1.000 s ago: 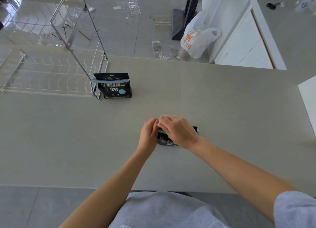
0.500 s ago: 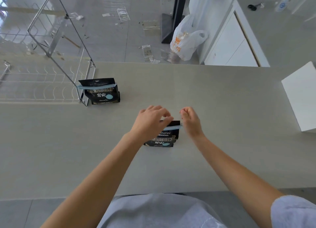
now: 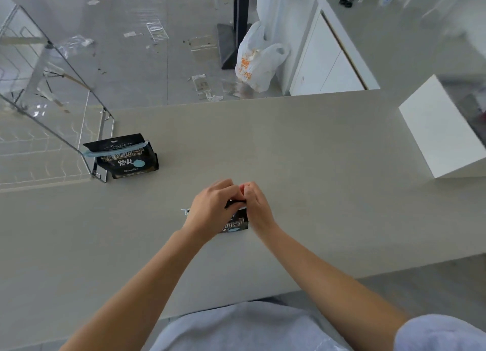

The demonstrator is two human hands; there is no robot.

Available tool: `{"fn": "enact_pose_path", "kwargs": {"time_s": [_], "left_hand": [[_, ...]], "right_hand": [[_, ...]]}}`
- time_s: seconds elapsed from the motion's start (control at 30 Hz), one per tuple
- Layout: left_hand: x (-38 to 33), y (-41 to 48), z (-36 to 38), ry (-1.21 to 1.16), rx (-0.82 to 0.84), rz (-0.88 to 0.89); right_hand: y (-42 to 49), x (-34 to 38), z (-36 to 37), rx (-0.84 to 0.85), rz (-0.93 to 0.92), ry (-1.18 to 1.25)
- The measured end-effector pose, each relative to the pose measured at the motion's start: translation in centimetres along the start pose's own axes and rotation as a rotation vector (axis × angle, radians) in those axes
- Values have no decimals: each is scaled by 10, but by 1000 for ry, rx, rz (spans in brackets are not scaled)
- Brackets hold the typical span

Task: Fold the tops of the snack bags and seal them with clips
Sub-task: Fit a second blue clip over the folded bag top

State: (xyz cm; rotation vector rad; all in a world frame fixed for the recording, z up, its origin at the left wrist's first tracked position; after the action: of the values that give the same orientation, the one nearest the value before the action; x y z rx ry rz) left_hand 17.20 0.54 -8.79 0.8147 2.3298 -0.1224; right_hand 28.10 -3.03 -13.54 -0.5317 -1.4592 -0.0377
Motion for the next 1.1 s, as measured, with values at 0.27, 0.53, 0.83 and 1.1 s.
{"fn": "enact_pose_path", "kwargs": {"time_s": [0.27,0.53,0.83,1.1], "left_hand": [[-6,-6,6,-36,-50,19],[2,-6,-1,-33,-16,-18],[57,-41,-14,-142,-32,-142],[68,-44,-8,-168,-30,-99]], "right_hand": [[3,-5,-11,43,-108,-166],[4,-2,-12,23,-88,-301],[-29,43,22,288,-580,-978],[-25,38,40,274,-785,-1149]]}}
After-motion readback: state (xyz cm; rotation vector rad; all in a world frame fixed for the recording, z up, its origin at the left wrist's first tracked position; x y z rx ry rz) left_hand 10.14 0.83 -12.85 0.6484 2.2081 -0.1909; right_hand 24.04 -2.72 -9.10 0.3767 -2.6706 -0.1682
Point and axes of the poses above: each hand's wrist, its own y-axis towards the middle knuckle, its own z-axis out of the palm, x = y × z, the point moved 2 cm from there along y, towards the middle knuckle, and after that the axes turned 5 degrees about y, right-handed, at the moved point
